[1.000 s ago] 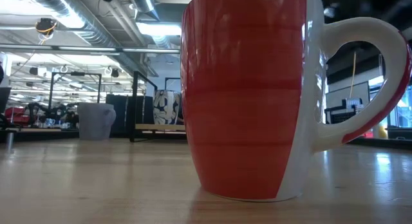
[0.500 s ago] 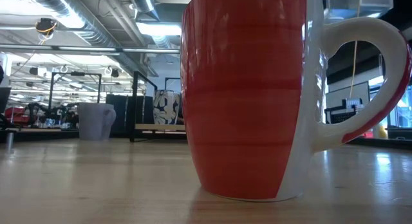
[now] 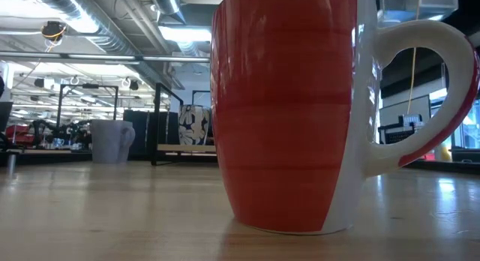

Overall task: Place coffee mugs
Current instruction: Put the blue patterned mug on the shelf

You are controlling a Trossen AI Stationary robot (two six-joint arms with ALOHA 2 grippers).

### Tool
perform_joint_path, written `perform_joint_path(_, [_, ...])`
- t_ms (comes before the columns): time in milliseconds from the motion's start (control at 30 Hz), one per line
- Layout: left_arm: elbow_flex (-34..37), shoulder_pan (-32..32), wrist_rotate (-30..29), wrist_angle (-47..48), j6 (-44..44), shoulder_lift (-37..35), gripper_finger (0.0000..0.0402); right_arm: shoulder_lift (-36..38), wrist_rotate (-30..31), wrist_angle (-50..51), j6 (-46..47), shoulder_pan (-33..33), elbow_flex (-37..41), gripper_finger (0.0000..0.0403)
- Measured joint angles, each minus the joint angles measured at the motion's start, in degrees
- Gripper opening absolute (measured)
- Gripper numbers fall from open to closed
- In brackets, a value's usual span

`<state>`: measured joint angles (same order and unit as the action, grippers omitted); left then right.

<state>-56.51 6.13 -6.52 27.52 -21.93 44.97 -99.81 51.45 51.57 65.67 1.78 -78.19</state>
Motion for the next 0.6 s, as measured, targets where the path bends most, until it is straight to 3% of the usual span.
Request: perform_joint_path(600, [-0.01,0.00,-0.02,-0.48,0.07,0.02,0.0110,-5.16,-1.84,-3.81,0.38,6.59,-0.04,0.0042])
